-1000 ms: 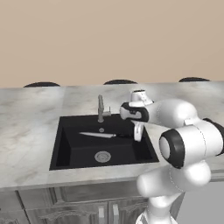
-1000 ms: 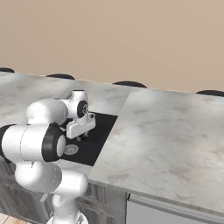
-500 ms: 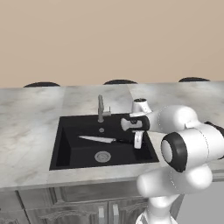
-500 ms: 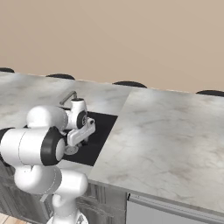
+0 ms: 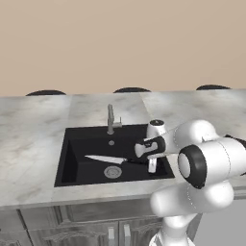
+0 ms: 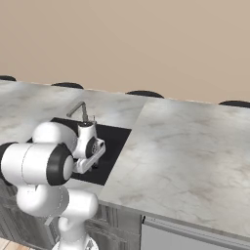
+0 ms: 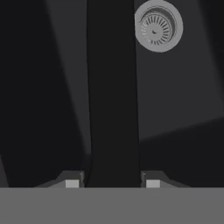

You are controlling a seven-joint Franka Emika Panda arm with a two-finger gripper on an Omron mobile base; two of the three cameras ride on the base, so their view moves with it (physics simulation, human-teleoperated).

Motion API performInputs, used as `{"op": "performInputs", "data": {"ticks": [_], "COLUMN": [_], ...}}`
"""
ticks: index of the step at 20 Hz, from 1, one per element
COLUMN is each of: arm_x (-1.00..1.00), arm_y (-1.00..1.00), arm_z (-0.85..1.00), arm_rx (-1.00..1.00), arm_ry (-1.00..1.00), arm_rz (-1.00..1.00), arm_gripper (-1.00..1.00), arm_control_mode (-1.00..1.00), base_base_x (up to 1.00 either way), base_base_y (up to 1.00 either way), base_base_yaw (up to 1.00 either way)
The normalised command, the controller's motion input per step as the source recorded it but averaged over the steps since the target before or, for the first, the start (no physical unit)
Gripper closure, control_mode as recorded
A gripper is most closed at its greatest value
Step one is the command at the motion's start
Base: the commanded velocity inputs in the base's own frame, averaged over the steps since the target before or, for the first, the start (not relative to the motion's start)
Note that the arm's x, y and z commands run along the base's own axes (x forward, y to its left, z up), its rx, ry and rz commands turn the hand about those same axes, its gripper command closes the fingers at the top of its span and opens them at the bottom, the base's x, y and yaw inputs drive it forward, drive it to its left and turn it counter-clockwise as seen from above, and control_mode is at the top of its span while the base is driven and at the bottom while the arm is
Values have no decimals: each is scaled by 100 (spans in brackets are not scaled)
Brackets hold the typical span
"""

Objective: Move the cutting board and knife to the sink. Then move spray from the cabinet to the counter.

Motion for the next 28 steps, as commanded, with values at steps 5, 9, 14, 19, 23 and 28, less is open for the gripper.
{"op": "performInputs", "data": {"ticks": [5,9,14,19,23,28], "arm_x": [9,29,37,17,-12,-1], "arm_y": [0,0,0,0,0,0], "arm_z": [-23,-21,-25,-31,-55,-28], "arm_rx": [5,1,0,0,3,2], "arm_ry": [-11,-4,0,0,-3,-8], "arm_rz": [5,2,3,4,6,6], "arm_gripper": [100,100,100,100,100,100], "arm_control_mode": [-100,-100,-100,-100,-100,-100], "base_base_x": [0,0,0,0,0,0], "base_base_y": [0,0,0,0,0,0], "base_base_yaw": [0,0,0,0,0,0]}}
